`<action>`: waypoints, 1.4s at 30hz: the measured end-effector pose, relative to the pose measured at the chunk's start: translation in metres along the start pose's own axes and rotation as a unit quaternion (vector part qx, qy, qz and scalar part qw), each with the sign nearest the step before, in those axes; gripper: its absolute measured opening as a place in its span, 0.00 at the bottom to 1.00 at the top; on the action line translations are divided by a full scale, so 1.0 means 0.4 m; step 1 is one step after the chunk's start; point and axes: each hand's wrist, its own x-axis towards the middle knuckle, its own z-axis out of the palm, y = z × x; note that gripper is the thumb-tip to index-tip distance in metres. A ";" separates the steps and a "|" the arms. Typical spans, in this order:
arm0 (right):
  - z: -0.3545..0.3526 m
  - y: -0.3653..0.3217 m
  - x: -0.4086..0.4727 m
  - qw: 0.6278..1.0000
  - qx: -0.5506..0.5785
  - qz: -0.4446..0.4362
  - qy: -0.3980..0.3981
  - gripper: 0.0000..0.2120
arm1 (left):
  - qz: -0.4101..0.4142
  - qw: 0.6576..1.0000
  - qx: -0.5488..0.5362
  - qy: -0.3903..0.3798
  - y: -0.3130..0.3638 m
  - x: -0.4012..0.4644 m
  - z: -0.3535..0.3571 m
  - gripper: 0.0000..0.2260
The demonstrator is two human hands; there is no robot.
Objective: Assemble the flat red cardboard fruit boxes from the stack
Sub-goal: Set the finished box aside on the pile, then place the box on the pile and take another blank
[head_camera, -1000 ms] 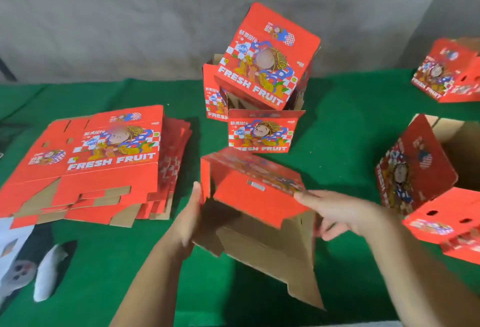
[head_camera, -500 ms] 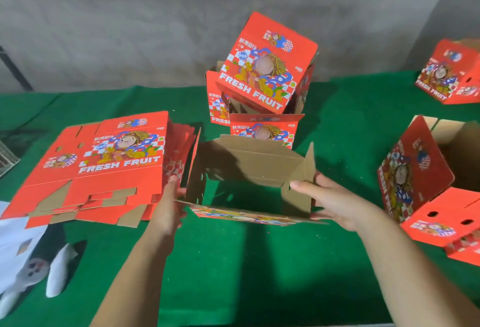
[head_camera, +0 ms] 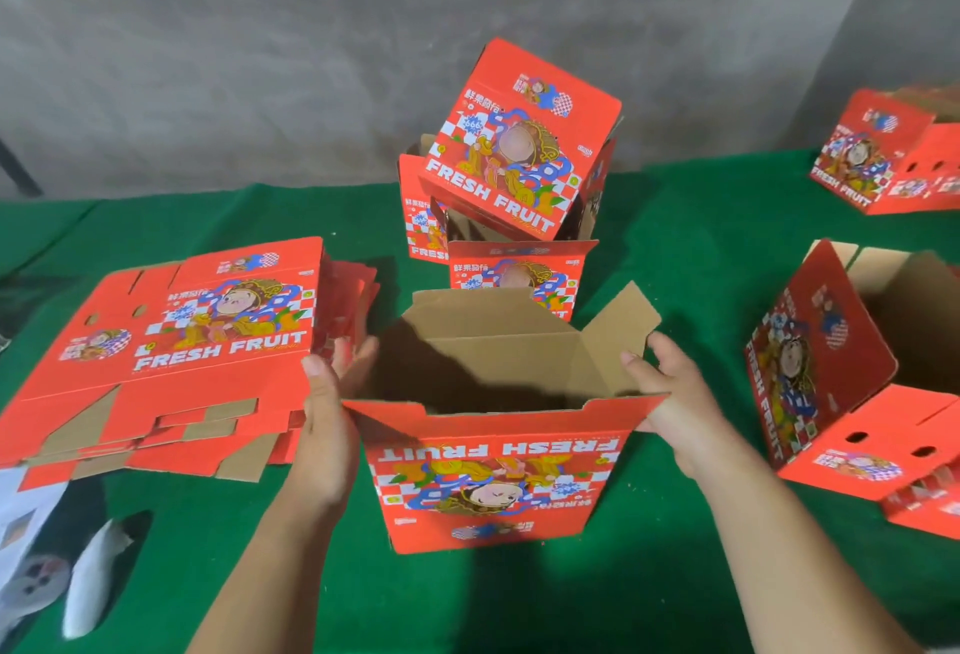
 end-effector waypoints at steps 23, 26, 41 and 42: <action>0.201 0.034 0.024 0.842 -0.501 -0.152 -0.126 0.43 | 0.303 0.865 0.397 0.054 -0.055 0.018 0.042 0.09; 0.211 0.041 0.025 0.840 -0.505 -0.133 -0.149 0.45 | 0.308 0.837 0.451 -0.027 -0.036 0.033 0.026 0.21; 0.158 0.083 -0.036 0.838 -0.422 -0.341 0.057 0.39 | 0.256 0.856 0.449 -0.015 -0.003 0.157 0.077 0.30; 0.151 0.082 -0.030 0.836 -0.420 -0.347 0.066 0.33 | 0.261 0.875 0.408 -0.014 -0.007 0.160 0.074 0.31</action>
